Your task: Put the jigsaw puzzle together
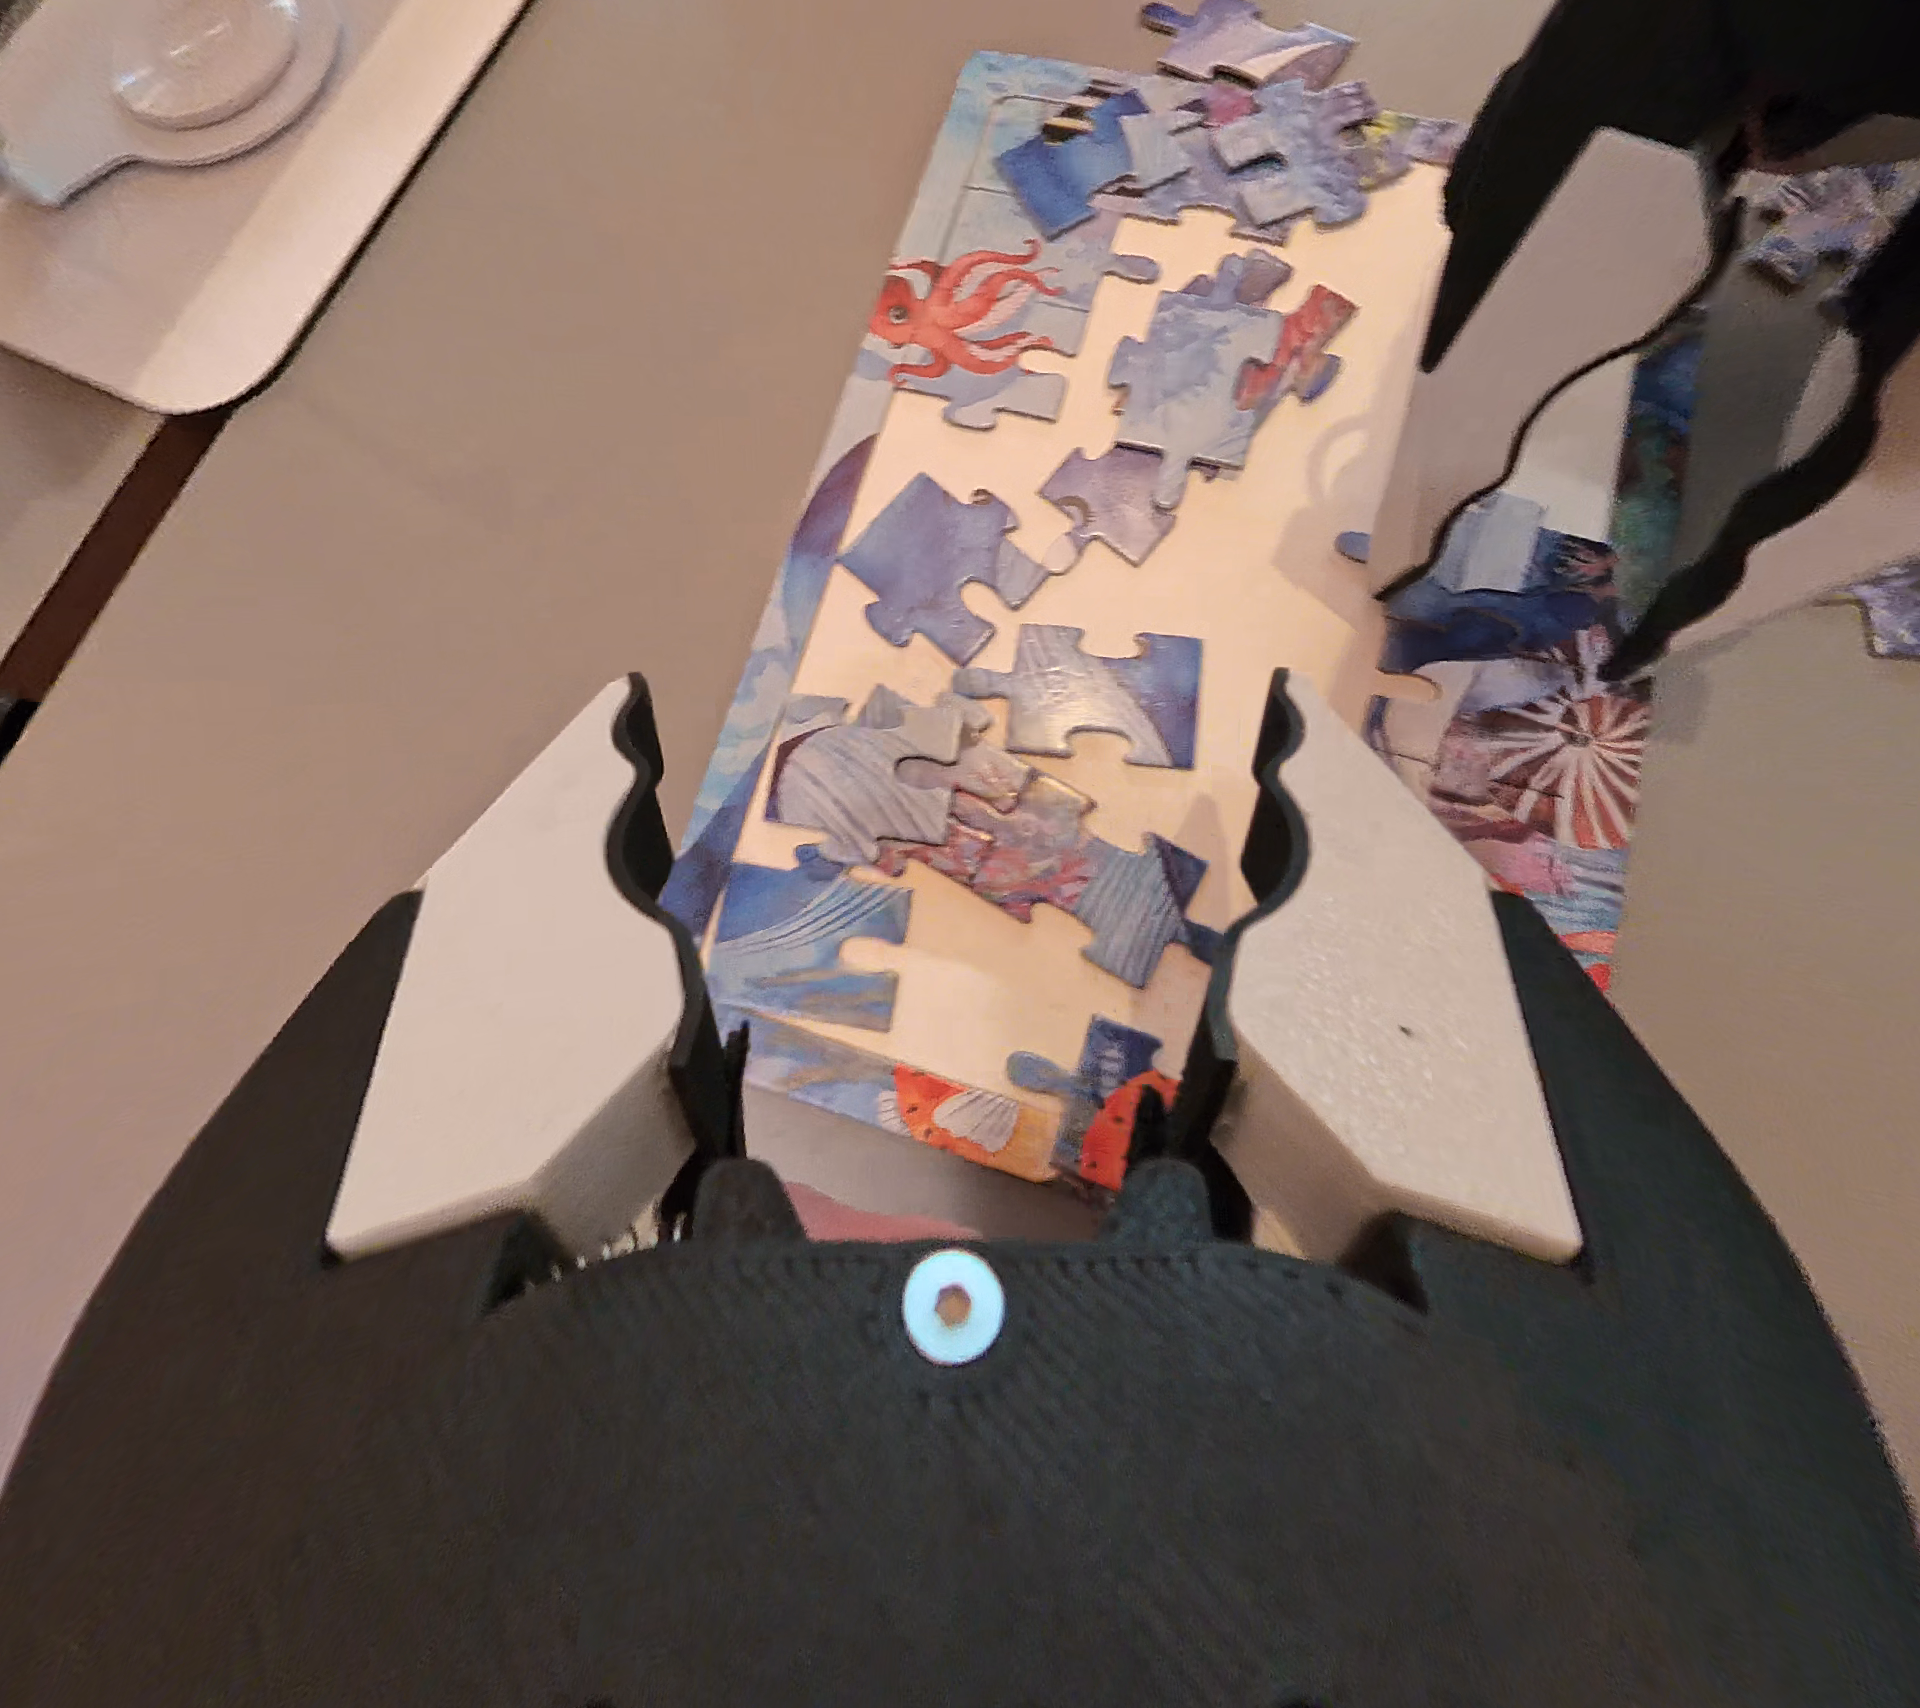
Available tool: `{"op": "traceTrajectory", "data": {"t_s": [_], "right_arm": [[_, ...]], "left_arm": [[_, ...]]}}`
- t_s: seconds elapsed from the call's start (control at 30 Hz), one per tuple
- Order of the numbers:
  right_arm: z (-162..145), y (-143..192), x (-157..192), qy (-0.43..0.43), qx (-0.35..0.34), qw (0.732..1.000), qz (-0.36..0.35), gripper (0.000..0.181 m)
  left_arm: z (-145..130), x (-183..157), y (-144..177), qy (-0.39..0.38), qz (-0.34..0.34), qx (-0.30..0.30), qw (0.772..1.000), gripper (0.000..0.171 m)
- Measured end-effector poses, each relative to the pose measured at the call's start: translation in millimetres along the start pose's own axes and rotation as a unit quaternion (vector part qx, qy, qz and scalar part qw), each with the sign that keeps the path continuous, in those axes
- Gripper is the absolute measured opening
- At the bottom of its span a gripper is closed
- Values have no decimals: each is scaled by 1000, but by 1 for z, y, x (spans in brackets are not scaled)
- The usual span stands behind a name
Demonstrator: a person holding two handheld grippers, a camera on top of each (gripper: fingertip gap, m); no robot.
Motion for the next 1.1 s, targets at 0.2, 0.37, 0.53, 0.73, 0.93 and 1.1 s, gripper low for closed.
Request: {"op": "traceTrajectory", "data": {"t_s": [0.2, 0.37, 0.53, 0.73, 0.93, 1.1], "right_arm": [[-1, -1, -1, 16, -17, 999, -25, 46], [-3, -2, -2, 18, -56, 998, -19, 45], [-5, -1, -2, 22, -78, 997, -8, 45], [-8, 0, -3, 22, -66, 998, -6, 45], [-11, 0, -3, 23, -64, 998, 6, 45], [-9, 0, -3, 22, -67, 997, 11, 45]], "left_arm": [[11, -39, -28, -62, -46, 31, 997, 120], [8, -49, -45, -79, -53, 59, 994, 122], [4, -51, -58, -80, -58, 77, 992, 122], [5, -54, -62, -73, -70, 72, 992, 124], [5, -53, -62, -71, -72, 74, 992, 124], [4, -53, -63, -67, -75, 74, 992, 125]]}}
Point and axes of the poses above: each gripper's, where its closed fingertips meet, y back along the fingers, z out of its top, x = y × z across the jaws, the point moved 3 cm from there along y, back along the fingers, and after that the axes turned 12 degrees about x, right-handed, at the moved point
